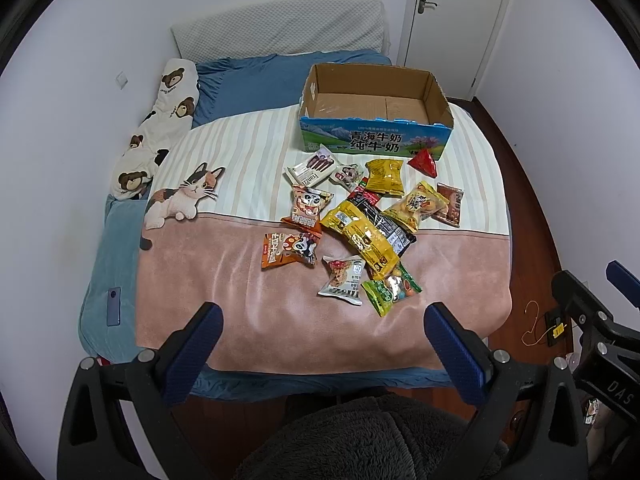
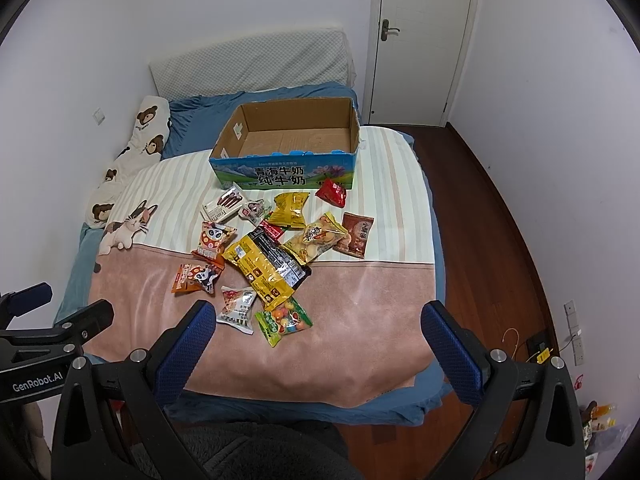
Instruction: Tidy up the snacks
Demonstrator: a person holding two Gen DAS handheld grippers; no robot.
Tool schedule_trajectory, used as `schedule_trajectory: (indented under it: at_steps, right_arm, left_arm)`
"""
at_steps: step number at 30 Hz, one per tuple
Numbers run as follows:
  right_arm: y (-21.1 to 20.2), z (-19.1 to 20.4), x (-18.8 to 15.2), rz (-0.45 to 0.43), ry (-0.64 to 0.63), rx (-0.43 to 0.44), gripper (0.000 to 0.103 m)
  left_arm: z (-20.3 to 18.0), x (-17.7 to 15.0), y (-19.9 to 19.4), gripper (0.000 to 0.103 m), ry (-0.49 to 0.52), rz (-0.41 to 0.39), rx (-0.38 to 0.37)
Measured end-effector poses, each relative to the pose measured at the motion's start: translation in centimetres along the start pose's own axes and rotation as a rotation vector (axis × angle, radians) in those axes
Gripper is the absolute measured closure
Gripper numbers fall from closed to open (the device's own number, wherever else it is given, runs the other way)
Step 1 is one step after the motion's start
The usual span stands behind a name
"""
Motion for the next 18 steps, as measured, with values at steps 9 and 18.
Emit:
schedule_trajectory:
  at_steps: [9,18]
  right_arm:
    - [-0.52,-0.10,-0.11,-0.008,0.000,-0.001,0.000]
    - [-0.98,-0.05,-0.06,-0.014,0.001,0.000,0.000]
  left_arm:
    - [-0.23,-0.18,-0.77,0.000,0.002,-0.004,0.003]
    - [-0.26,-0.10,-0.87,0.000,0.001,-0.006,0.002]
Point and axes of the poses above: each gripper's, at about its wrist camera, not at the fingertips, and y roughly the way its jaws point, z to its left, x to its top, the point moved 8 cm from there along y, roughly the way its jaws point, and after that the axes turned 15 degrees about z, right-handed, at the moved point
